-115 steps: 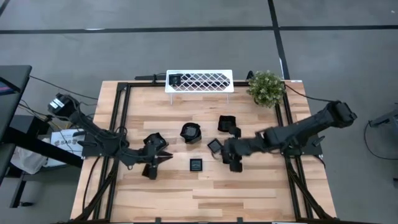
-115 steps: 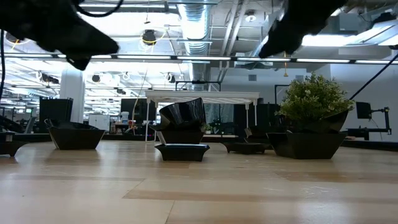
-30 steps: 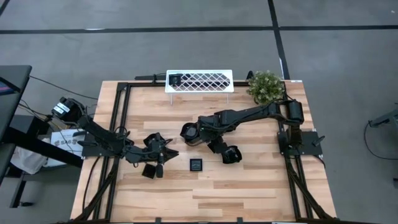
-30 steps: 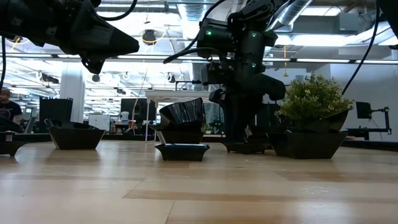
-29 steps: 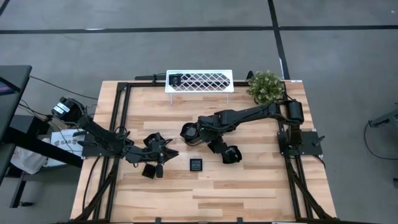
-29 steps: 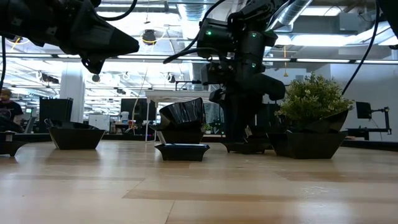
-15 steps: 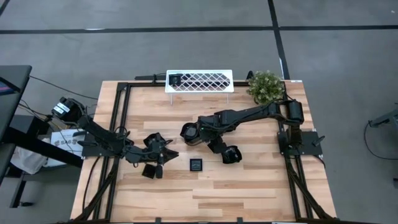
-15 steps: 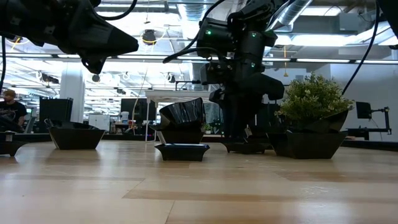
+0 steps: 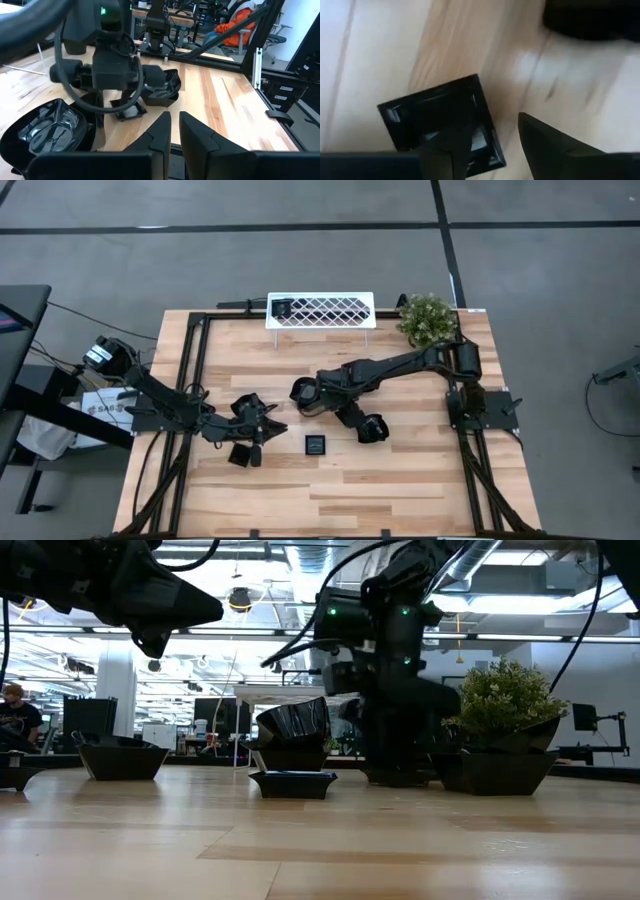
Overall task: Pick & Place Mini shaped plates
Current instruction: Stack the top black square plate on top of the black square plate on the shelf
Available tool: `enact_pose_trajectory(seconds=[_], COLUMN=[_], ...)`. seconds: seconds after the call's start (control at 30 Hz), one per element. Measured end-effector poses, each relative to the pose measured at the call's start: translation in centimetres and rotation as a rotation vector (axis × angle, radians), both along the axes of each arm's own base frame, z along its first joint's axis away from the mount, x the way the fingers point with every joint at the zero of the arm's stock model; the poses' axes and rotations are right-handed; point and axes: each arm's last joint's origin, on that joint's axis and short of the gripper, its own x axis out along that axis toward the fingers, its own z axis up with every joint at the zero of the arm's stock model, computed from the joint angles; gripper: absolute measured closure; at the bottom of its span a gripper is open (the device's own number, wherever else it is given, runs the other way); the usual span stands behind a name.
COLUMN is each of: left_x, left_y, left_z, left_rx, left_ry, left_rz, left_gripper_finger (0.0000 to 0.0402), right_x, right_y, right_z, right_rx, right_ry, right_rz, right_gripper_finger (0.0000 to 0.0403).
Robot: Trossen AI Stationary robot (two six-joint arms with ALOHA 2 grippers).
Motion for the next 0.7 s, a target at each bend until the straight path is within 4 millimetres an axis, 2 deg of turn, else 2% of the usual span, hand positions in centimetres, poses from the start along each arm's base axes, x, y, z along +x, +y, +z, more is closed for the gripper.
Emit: enact_pose_trajectory(seconds=[0.37,0.7], left_x=[0.05,0.05], left_y=[-0.03,-0.03], left_z=[0.17,0.16], left_rx=[0.011,0.012], left_ry=[-0.015,-0.014], left_rz=[-0.006,-0.006], left_gripper_finger=[0.0362,0.0362], right_x=[0.17,0.11], right_y=[-0.02,-0.01], right_z=[-0.11,0.25], right_rx=[-0.004,-0.002], right_ry=[-0.008,0.022], right_rz=[0.016,0.016], right_gripper_finger=[0.0275,0.0316])
